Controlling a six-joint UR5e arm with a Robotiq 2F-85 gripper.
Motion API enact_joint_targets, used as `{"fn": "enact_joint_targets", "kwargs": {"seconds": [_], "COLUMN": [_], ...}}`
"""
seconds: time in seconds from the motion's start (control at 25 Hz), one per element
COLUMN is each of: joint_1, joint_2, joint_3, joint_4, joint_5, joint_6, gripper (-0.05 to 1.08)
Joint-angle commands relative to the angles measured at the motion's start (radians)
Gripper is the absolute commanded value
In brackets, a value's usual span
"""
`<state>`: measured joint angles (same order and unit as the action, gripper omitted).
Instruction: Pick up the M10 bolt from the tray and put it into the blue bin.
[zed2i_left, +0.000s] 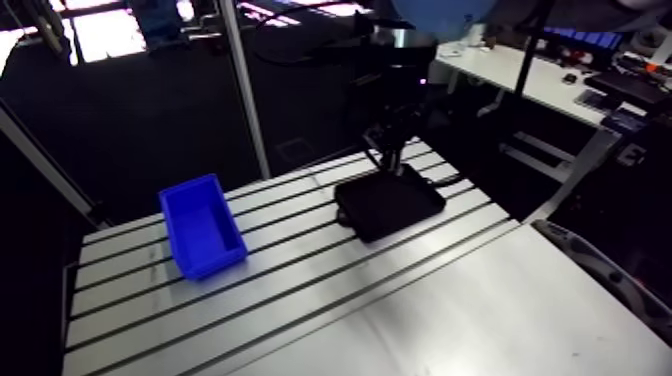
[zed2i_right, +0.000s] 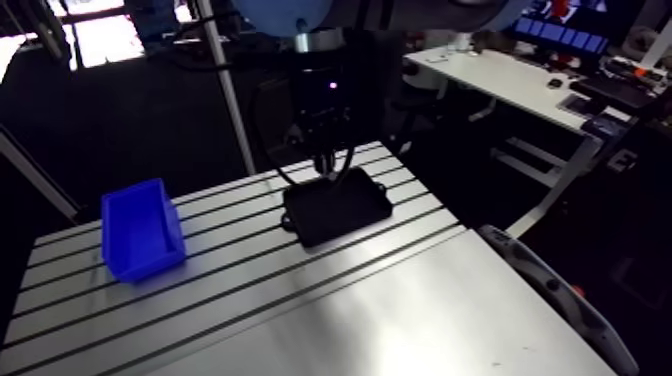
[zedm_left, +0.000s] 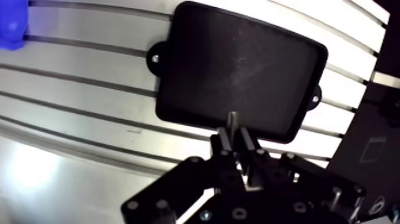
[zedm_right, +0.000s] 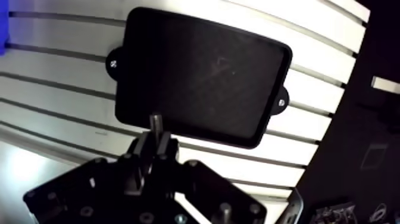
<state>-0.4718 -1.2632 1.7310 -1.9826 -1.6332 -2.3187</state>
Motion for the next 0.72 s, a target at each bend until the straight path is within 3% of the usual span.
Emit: {"fn": "enact_joint_targets", "kwargs": {"seconds": [0.04, 0.12, 0.24, 0.4, 0.72], "joint_1": [-0.010, -0.005, 0.035, 0.120, 0.294], "joint_2": [-0.035, -0.046, -0.069, -0.080, -0.080], "joint_3": [-0.041, -0.049, -0.054, -0.055, -0.081], "joint_4": [0.043, 0.043, 0.041, 0.040, 0.035], "joint_5": [0.008, 0.017, 0.051, 0.056, 0.048], "joint_6": [-0.276, -0.364, -0.497, -0.634, -0.853], "gripper": [1.04, 1.04, 1.04, 1.03, 1.03]}}
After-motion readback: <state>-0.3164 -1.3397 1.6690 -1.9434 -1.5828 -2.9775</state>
